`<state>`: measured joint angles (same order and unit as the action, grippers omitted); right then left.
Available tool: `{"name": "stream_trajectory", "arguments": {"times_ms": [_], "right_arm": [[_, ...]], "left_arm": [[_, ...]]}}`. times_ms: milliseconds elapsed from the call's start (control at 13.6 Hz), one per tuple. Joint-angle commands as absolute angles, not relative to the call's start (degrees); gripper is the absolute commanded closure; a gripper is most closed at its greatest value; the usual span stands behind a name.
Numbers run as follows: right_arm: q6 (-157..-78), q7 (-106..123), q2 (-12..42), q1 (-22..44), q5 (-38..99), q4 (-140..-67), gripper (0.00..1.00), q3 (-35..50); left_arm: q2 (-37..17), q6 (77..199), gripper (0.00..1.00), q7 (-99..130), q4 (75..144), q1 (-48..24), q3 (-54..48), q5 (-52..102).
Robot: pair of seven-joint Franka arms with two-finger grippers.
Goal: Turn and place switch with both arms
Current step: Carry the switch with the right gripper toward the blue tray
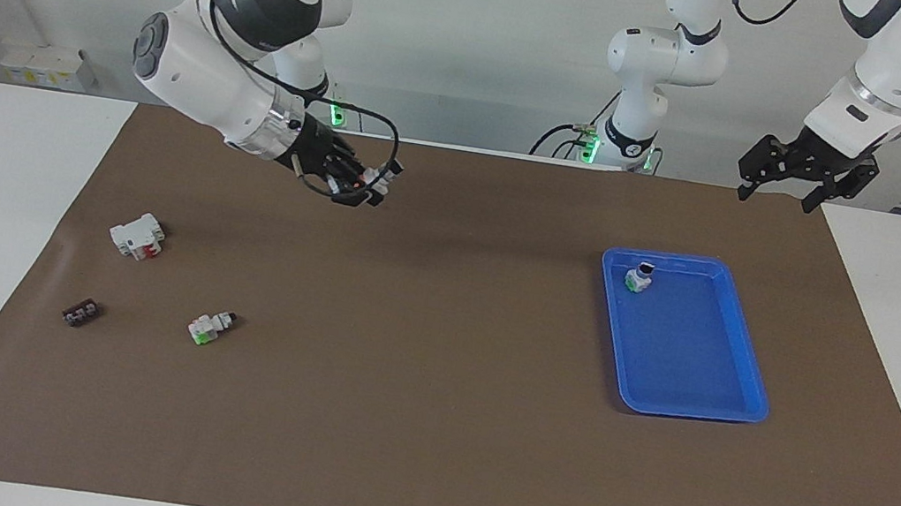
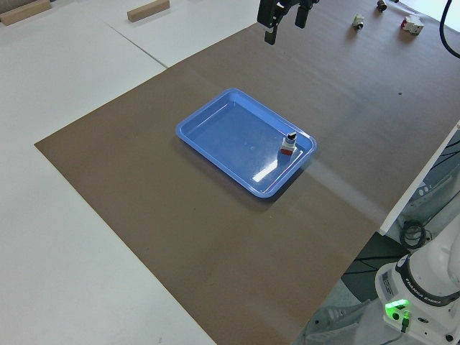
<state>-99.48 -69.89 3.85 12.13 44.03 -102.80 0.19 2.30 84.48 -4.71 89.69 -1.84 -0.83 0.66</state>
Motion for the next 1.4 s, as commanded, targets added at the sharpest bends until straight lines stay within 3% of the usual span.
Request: {"name": "stream_trajectory", "arguments": {"times_ms": [0, 368, 810, 1326], "right_arm": [[-99.67, -73.38, 4.39, 14.76, 48.06, -100.11, 1.00, 0.09], [-107.47, -81.47, 4.39, 21.96, 52.63, -98.96, 1.00, 0.18], [-125.39, -104.98, 6.06, 31.01, 55.29, -96.42, 1.00, 0.18], [-130.43, -106.09, 7.21, 35.77, 55.02, -96.33, 1.00, 0.18]], "left_arm": [[3.69, 84.46, 0.00, -4.92, 91.23, -1.49, -0.97, 0.62], [3.69, 84.46, 0.00, -5.01, 91.23, -1.49, -0.97, 0.62], [3.69, 84.38, 0.00, -4.92, 91.23, -1.49, -0.97, 0.62], [3.69, 84.38, 0.00, -4.66, 91.14, -1.58, -1.05, 0.62]]}}
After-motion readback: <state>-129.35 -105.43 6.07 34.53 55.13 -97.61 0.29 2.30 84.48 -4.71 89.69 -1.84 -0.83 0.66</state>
